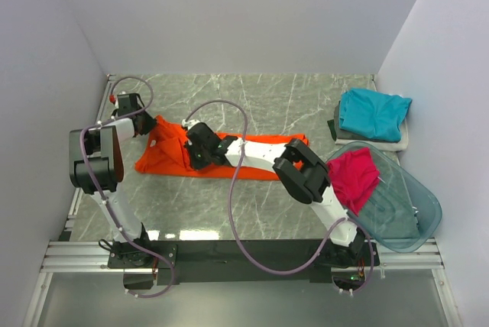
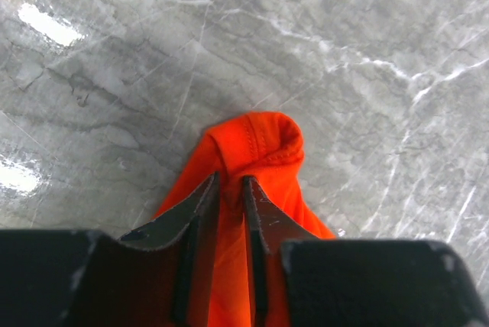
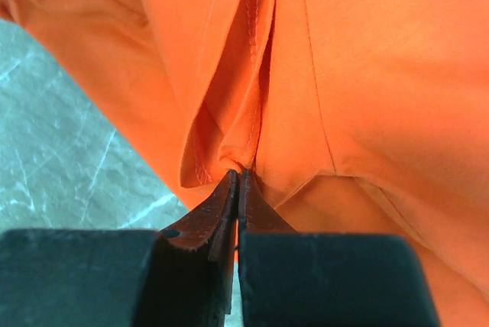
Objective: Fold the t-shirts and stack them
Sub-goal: Fold the tshirt
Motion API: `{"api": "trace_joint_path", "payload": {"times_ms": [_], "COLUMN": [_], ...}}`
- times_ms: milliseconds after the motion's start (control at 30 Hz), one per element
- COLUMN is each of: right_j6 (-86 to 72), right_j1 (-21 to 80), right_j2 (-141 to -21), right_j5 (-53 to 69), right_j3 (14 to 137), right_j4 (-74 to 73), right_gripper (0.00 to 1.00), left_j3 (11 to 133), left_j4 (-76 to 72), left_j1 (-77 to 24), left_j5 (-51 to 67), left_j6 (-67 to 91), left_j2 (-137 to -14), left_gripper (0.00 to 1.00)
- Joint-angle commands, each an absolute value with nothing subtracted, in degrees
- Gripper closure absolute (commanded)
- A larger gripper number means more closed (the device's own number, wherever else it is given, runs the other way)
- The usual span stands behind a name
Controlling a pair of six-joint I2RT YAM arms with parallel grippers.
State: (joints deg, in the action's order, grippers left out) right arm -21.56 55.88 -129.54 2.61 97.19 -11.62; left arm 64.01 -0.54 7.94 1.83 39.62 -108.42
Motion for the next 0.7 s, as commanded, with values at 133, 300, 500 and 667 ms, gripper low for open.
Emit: {"api": "trace_joint_path", "payload": {"times_ms": [133,300,500,667], "right_j6": [-21.00,-21.09,-21.09,-21.09], "right_j1": [57.13,57.22,57.04,55.02], "right_j2": [-122.78,-122.26,-116.99,-112.16], "right_j5": [5.27,5.10,3.70,1.85], "right_j3": [91.58,91.85,88.60,85.88], "right_j4": [-6.95,-7.73,-6.59,-7.82], "right_gripper": [0.96,0.65,0.57,0.56], "left_j3": [67.06,62.07,55.65,52.92], "left_j4": [-0.18,-2.90,-3.26,1.30], "left_j1": [8.44,8.09,3.62,-2.19], "left_j5": [3.51,1.15,-4.20,-7.38], "left_j6": [38.32,39.55,40.61,40.26], "left_j2": [-109.87,-103.64,-92.65,-87.90], "left_gripper": [0.66,0.42,0.33,0.32]}}
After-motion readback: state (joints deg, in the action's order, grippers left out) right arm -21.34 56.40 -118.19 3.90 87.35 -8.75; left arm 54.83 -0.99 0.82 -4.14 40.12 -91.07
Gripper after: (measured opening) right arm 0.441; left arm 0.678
